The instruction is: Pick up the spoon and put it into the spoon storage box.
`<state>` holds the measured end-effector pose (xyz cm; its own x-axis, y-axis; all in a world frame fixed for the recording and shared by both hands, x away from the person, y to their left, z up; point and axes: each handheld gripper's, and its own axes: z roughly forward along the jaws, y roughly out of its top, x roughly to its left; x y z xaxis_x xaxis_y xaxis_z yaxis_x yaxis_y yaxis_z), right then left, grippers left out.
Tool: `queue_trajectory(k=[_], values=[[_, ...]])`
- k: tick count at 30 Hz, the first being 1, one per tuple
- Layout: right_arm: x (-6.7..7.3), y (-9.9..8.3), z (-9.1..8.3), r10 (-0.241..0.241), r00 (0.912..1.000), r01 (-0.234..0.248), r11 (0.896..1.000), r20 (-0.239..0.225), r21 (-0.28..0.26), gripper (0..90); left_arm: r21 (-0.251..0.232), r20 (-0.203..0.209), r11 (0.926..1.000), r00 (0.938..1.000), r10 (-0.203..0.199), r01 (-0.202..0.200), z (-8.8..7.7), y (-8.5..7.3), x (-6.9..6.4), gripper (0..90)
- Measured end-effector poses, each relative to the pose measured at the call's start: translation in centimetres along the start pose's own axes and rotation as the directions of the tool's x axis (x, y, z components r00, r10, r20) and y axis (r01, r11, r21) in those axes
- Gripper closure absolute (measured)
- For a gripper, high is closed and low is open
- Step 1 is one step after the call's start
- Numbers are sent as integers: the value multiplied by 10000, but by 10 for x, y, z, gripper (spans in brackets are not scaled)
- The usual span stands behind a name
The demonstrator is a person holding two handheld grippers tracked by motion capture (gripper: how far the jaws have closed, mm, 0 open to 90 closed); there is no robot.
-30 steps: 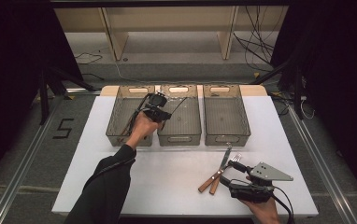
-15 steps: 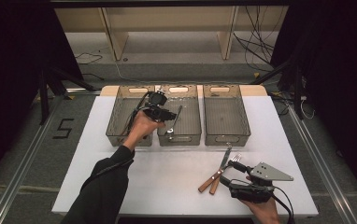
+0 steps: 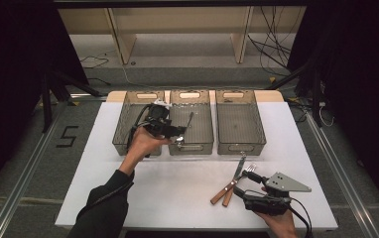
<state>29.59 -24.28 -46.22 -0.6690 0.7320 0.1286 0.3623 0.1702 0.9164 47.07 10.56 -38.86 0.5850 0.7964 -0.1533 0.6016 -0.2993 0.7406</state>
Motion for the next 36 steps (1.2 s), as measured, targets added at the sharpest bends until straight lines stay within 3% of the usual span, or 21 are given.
queue_trajectory(k=[5,12,16,25,30,36], values=[[1,0,1,1,10000,-2,10000,73,89,271,-155,114,9997,9997,207,-205,-10,-17,-5,301],[2,0,2,21,9999,-22,9999,107,147,271,-621,406,9981,9992,14,11,-21,-45,-11,286],[2,1,1,-6,9999,5,9999,119,109,271,-504,387,9985,9989,245,-225,-23,-54,-18,275],[2,0,0,-55,9999,54,9999,146,123,271,-450,733,9975,9956,582,-550,-22,-68,-35,258],[2,0,0,-69,9999,67,9999,151,133,271,-311,786,9974,9947,665,-643,-16,-76,-38,246],[2,0,0,-84,9999,83,9999,125,134,271,-484,837,9966,9940,709,-670,-20,-83,-39,236]])
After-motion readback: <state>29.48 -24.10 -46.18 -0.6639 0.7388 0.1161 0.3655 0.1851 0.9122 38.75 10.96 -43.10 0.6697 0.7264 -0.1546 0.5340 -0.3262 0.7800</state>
